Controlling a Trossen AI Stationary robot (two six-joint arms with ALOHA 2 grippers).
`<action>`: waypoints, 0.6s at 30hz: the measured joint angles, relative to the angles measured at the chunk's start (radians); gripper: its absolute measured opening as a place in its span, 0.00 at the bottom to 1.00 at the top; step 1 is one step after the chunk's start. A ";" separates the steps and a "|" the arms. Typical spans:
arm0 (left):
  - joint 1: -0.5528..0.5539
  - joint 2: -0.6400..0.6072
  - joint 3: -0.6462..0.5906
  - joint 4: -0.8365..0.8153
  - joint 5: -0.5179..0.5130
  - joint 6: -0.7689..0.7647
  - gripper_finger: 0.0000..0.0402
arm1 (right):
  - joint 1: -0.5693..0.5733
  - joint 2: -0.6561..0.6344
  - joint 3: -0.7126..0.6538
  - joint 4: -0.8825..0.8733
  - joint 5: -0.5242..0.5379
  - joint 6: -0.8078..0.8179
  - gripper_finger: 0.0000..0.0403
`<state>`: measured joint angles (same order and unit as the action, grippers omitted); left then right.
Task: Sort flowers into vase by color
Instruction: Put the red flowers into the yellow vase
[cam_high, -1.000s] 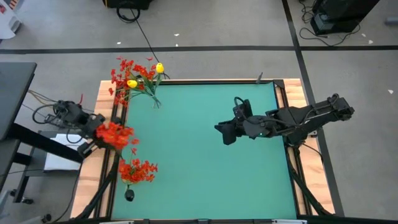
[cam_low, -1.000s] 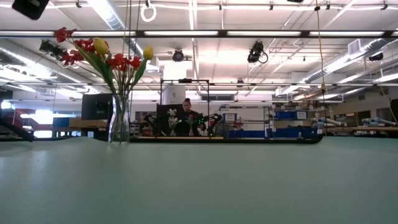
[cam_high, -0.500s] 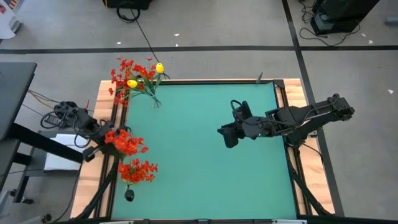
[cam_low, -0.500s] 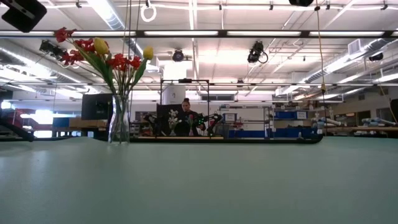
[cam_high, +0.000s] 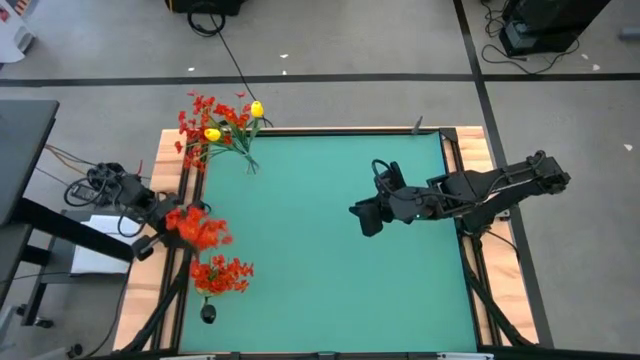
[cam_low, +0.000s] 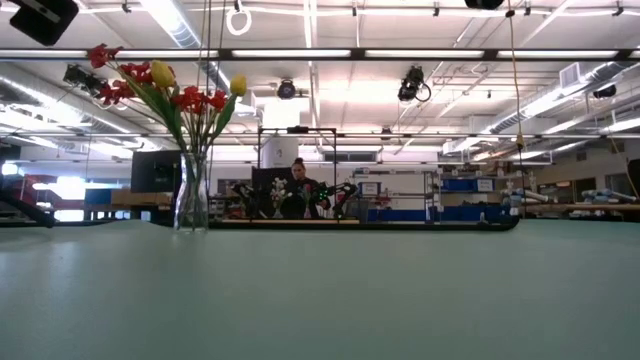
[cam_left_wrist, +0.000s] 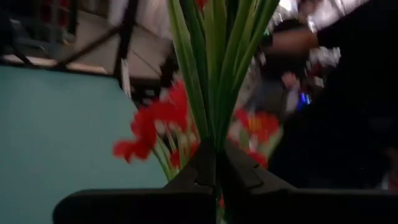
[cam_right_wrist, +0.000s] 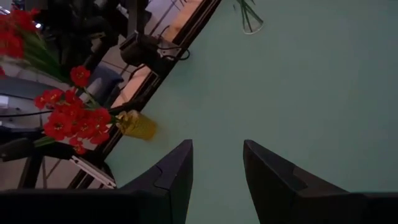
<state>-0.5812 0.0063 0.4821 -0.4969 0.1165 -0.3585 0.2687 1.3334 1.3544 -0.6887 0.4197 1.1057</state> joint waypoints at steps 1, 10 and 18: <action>0.000 0.000 0.000 0.025 -0.026 -0.016 0.02 | 0.000 0.000 0.000 0.000 -0.003 0.000 0.37; 0.000 0.000 0.163 -0.074 -0.168 -0.019 0.01 | 0.000 0.000 0.000 -0.046 -0.015 -0.036 0.37; 0.032 0.120 0.368 -0.185 -0.237 -0.022 0.01 | 0.000 0.000 0.000 -0.082 -0.022 -0.100 0.37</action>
<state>-0.5487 0.1262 0.8497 -0.6822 -0.1207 -0.3809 0.2687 1.3334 1.3544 -0.7708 0.3977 1.0055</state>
